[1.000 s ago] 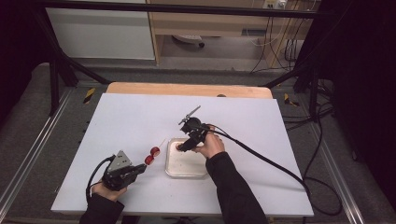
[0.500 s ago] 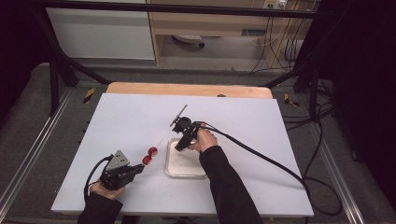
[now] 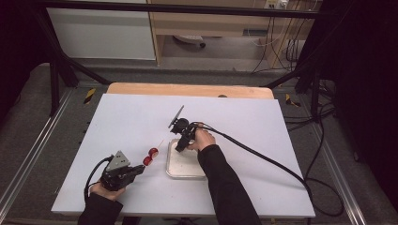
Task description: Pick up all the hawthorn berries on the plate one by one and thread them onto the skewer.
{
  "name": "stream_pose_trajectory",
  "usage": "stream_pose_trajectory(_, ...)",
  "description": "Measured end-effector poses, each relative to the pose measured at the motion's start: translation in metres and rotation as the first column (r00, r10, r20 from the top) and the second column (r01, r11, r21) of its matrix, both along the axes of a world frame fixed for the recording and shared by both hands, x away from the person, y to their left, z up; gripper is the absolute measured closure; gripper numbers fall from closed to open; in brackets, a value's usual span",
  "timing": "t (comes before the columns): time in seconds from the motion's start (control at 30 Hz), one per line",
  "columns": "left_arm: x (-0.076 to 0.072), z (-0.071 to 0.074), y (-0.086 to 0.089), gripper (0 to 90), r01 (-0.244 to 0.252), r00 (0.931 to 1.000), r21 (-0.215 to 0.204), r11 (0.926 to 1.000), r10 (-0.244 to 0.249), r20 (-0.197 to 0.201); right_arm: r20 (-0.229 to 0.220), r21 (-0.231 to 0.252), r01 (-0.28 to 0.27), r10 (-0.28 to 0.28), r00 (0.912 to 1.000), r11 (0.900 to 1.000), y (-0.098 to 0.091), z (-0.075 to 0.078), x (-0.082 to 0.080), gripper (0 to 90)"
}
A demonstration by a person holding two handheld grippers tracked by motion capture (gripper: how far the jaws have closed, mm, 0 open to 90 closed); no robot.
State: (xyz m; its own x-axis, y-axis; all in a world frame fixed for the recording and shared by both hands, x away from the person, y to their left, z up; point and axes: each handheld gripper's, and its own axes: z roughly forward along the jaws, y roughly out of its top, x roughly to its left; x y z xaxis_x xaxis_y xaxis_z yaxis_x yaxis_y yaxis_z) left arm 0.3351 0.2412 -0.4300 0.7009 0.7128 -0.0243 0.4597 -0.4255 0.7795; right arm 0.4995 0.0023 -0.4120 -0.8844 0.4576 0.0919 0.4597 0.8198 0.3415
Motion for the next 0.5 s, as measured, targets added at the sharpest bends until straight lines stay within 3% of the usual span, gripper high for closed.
stream_pose_trajectory(0.27,0.000,0.000,0.000,88.3,0.000,1.0000,-0.001,1.0000,0.000,0.001,-0.003,0.004,0.008,-0.008,1.0000,1.0000,-0.001,0.003,-0.001,61.9)
stream_pose_trajectory(0.5,-0.001,0.001,-0.001,88.3,-0.001,1.0000,-0.005,1.0000,0.001,0.004,0.011,0.035,0.026,-0.026,0.9996,0.9991,-0.008,0.021,-0.010,62.1)
